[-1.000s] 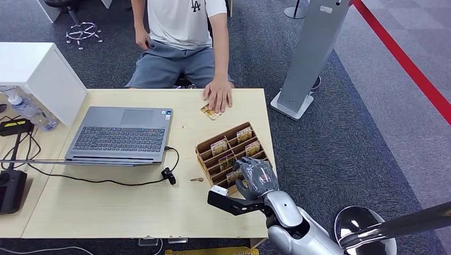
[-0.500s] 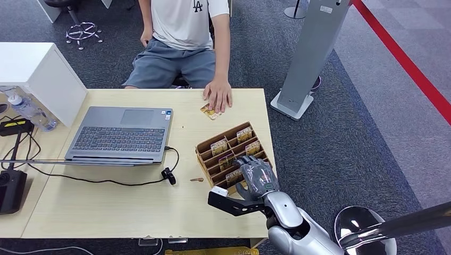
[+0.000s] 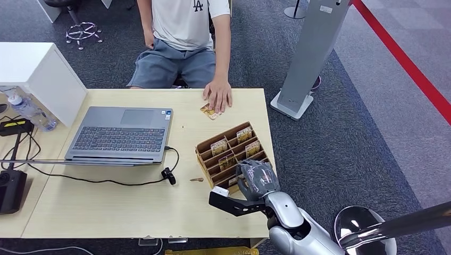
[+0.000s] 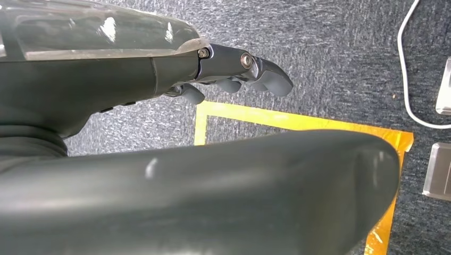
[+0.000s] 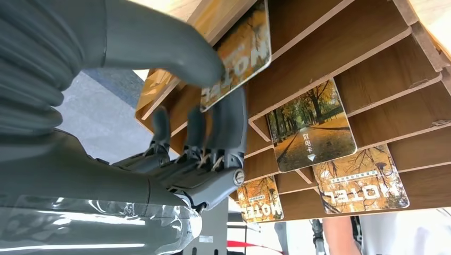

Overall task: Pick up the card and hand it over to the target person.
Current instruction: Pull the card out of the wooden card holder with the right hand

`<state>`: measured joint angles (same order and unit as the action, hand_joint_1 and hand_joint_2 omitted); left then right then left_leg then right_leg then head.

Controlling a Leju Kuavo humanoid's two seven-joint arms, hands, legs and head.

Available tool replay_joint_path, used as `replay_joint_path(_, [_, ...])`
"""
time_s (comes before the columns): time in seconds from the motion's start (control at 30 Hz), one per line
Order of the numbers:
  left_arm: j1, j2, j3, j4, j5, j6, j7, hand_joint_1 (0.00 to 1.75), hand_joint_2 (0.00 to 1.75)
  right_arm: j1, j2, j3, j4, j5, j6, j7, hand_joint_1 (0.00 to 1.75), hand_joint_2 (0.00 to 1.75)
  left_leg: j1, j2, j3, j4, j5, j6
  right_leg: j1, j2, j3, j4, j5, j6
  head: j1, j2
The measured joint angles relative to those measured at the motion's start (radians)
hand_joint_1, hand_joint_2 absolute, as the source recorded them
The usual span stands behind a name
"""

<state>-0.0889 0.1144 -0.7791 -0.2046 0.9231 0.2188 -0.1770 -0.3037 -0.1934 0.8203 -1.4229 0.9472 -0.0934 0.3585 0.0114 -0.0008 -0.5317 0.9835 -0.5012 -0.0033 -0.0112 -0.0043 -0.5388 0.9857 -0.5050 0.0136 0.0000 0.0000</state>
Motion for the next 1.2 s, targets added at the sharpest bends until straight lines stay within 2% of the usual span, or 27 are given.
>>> replay_joint_path(0.37, [0.0, 0.001, -0.003, -0.001, -0.001, -0.005, 0.001, 0.0, 0.0, 0.003, 0.002, 0.001, 0.008, -0.001, 0.003, 0.0, 1.34, 1.75, 0.0, 0.0, 0.0, 0.0, 0.001, 0.0, 0.0, 0.0, 0.0, 0.0, 0.0, 0.0, 0.0, 0.0])
replay_joint_path(0.53, [-0.001, 0.006, -0.024, -0.002, -0.015, -0.026, -0.017, 0.0, 0.0, 0.009, 0.004, -0.012, 0.011, -0.001, 0.005, -0.001, 1.68, 1.75, 0.0, 0.0, 0.001, 0.0, 0.0, 0.0, 0.0, 0.0, 0.001, 0.0, 0.0, 0.0, 0.0, 0.0])
replay_joint_path(0.6, [-0.002, 0.008, -0.026, -0.002, -0.016, -0.027, -0.019, 0.0, 0.0, 0.011, 0.001, -0.014, 0.005, 0.001, 0.004, -0.002, 1.75, 1.75, 0.0, 0.0, 0.001, 0.0, 0.0, 0.0, 0.0, 0.0, 0.001, 0.0, 0.0, 0.0, 0.0, 0.0])
replay_joint_path(1.0, [-0.002, 0.006, -0.024, 0.001, -0.003, -0.002, -0.009, 0.0, 0.0, 0.003, -0.011, -0.024, -0.042, 0.01, 0.003, -0.005, 1.75, 1.75, 0.0, 0.0, 0.0, 0.0, 0.0, 0.0, 0.0, 0.0, 0.0, 0.0, 0.0, 0.0, 0.0, 0.0])
replay_joint_path(1.2, [-0.002, 0.006, -0.024, 0.001, 0.007, -0.003, -0.013, 0.0, 0.0, -0.025, -0.053, -0.059, -0.186, 0.006, 0.021, 0.005, 1.75, 1.75, 0.0, 0.0, -0.002, 0.002, -0.001, 0.0, 0.0, 0.0, -0.002, 0.002, -0.001, 0.0, 0.0, 0.0])
